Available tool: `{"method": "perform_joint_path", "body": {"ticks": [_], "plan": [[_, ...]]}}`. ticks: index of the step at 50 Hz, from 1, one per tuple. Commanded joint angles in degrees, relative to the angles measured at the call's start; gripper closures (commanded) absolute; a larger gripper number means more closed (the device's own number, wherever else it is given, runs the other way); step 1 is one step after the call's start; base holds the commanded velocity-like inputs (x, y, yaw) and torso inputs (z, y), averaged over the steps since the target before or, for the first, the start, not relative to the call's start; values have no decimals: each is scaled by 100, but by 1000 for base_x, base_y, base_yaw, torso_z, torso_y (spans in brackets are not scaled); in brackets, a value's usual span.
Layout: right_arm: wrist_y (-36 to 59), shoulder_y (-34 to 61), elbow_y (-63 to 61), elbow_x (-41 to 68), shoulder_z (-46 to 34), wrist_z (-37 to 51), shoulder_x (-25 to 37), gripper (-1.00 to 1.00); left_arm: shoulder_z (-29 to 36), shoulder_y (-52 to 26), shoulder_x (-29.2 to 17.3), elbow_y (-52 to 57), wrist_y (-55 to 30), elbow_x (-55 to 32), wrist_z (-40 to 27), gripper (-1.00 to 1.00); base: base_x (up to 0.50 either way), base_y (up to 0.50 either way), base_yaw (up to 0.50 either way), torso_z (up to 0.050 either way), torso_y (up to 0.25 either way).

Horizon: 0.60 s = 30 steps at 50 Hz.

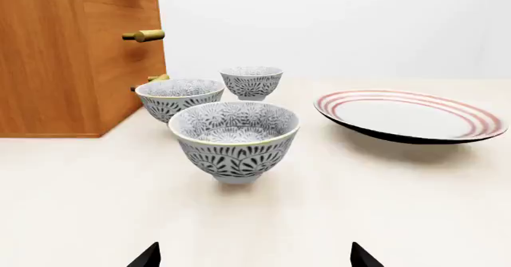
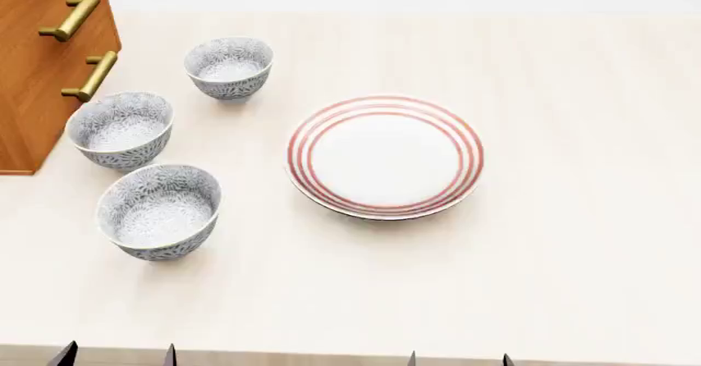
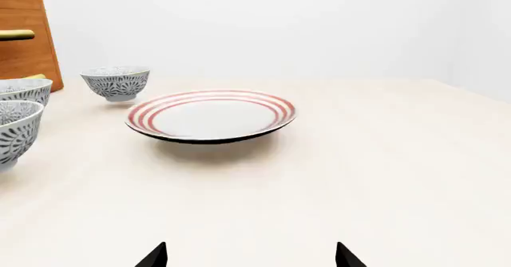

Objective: Pick up the bowl and put it in the front on the plate.

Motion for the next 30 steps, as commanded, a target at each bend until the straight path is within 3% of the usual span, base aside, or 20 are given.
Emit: {"method": "perform_joint_path", "body": {"ticks": [1, 2, 22, 26, 30], "plan": [[-942, -108, 175, 359, -590, 509, 481, -100, 680, 21, -512, -227, 619, -254, -683, -100, 0, 0, 0, 0, 0], [-7, -1, 14, 47, -72, 74, 55, -100, 77, -12, -52, -76, 50, -51, -74, -100, 0, 0, 0, 0, 0], [-4, 1, 18, 342, -413, 422, 347, -100, 428, -13, -345, -23, 28, -318, -435, -100, 0, 0, 0, 0, 0], [-307, -41, -39, 328, -440, 491, 378, -100, 555, 88, -410, 127, 498, 13, -642, -100, 0, 0, 0, 0, 0], [-1658, -272, -394, 750, -305, 384, 328, -100, 563, 437, -475, 681, 1994, 944, -1356, -100, 0, 0, 0, 0, 0]]}}
